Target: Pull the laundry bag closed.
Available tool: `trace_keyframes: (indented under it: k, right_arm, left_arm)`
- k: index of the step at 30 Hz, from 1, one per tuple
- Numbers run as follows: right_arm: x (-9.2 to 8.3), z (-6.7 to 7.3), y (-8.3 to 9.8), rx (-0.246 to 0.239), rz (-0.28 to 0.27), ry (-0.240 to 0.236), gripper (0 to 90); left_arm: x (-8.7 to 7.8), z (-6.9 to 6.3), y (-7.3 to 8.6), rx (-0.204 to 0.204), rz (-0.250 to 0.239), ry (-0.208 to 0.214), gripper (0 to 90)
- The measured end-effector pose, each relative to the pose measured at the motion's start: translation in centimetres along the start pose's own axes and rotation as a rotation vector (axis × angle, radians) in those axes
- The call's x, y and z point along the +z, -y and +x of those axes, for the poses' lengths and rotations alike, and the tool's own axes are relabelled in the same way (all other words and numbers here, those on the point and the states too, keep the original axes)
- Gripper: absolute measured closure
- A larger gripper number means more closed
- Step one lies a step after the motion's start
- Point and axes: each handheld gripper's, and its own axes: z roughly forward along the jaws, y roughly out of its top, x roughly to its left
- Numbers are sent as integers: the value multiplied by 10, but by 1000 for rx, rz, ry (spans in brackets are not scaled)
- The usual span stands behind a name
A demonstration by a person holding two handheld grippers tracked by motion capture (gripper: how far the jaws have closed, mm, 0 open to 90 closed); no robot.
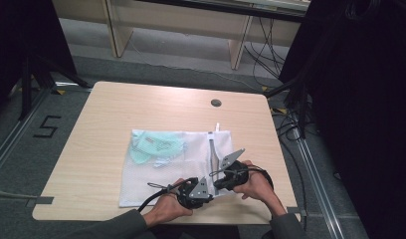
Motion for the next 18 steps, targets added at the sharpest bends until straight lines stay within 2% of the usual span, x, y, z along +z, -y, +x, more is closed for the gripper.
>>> trace_keyframes:
  k: [1, 3, 6, 7, 12, 18]
  right_arm:
    - [0, 0, 0, 0, 0, 0, 867]
    - [0, -1, 0, -1, 6, 8, 867]
    - [1, -5, -1, 0, 6, 15, 867]
    - [0, -4, -1, 27, 17, 20, 867]
    - [2, -7, -3, 13, 21, 27, 867]
    - [4, -13, -4, 27, 21, 30, 867]
  left_arm:
    - [0, 1, -1, 17, 2, 3, 889]
    - [0, 0, 0, -5, -4, -1, 889]
    - [0, 0, 0, -3, 2, 6, 888]
    - [0, 0, 0, -4, 3, 10, 888]
    - [-1, -1, 0, 1, 7, 10, 888]
    - [-1, -1, 0, 0, 1, 10, 888]
